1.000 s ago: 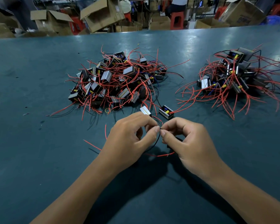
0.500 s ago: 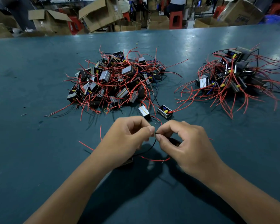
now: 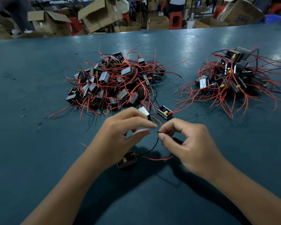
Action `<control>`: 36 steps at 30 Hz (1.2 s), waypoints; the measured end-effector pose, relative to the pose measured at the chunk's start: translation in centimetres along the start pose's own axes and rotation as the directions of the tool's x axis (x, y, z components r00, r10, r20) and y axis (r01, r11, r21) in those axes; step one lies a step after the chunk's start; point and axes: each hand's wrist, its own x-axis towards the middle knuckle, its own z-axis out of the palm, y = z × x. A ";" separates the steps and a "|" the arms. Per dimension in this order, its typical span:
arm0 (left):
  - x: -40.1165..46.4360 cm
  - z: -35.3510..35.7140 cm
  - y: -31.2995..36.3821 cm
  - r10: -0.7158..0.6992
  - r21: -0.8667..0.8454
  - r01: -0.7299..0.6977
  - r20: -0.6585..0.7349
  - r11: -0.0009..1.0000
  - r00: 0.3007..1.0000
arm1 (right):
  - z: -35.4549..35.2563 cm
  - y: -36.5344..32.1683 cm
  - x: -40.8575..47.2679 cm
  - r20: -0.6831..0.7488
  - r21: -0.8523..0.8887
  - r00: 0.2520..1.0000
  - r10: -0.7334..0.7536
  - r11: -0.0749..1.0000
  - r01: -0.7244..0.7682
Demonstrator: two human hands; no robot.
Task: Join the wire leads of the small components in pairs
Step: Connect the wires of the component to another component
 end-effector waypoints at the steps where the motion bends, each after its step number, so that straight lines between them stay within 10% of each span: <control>1: 0.0 0.0 -0.1 0.021 0.002 -0.021 -0.002 1.000 1.000 | 0.0 -0.1 0.0 0.010 0.004 1.000 -0.007 1.000 0.007; 29: 0.0 0.0 -0.1 0.165 0.130 -0.173 0.071 0.976 0.984 | -0.2 0.3 -0.2 0.083 0.031 0.994 -0.076 0.997 0.074; 36: -0.1 0.6 0.7 0.015 -0.032 -0.010 0.149 0.999 0.989 | -0.2 0.3 -0.2 0.031 -0.018 0.995 -0.096 0.995 0.096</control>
